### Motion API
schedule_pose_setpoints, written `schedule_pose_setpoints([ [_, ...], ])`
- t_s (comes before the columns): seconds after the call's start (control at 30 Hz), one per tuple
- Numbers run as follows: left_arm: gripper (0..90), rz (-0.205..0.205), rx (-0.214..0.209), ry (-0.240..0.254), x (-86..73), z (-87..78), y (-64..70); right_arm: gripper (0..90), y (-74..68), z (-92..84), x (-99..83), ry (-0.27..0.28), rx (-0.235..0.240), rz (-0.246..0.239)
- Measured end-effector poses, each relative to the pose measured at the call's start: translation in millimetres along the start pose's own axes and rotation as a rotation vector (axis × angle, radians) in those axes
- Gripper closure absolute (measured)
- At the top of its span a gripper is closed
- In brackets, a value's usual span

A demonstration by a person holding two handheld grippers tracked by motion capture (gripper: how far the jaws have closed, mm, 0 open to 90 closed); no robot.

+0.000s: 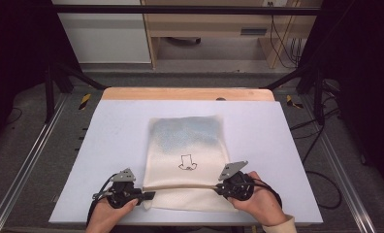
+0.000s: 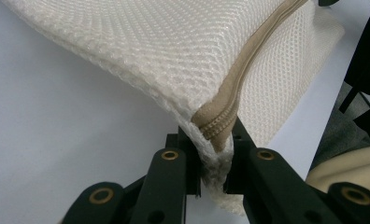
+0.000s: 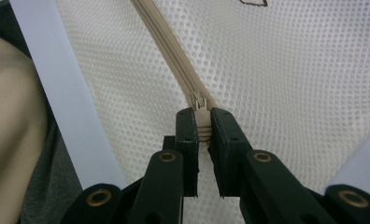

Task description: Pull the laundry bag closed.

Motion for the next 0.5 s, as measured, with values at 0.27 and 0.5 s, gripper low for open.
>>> schedule_pose_setpoints([
  [0.27, 81.1, 0.001, 0.002, 0.0, 0.1, -0.1, -0.2, 81.9, 0.1, -1.2, -2.8, 0.007, 0.0, 0.013],
  [0.5, 81.1, 0.0, 0.002, 0.002, 0.2, -0.5, -0.3, 81.9, 0.4, -3.2, -7.6, 0.0, -0.008, 0.015],
])
Point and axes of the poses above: each handheld gripper's, and its own axes: z roughly forward along the jaws, x roughly out of its top, y roughly to its right, the point moved 9 cm from there along z, roughly forward along the jaws, and after that the axes turned 14 degrees about -z, right-handed, at the moved point
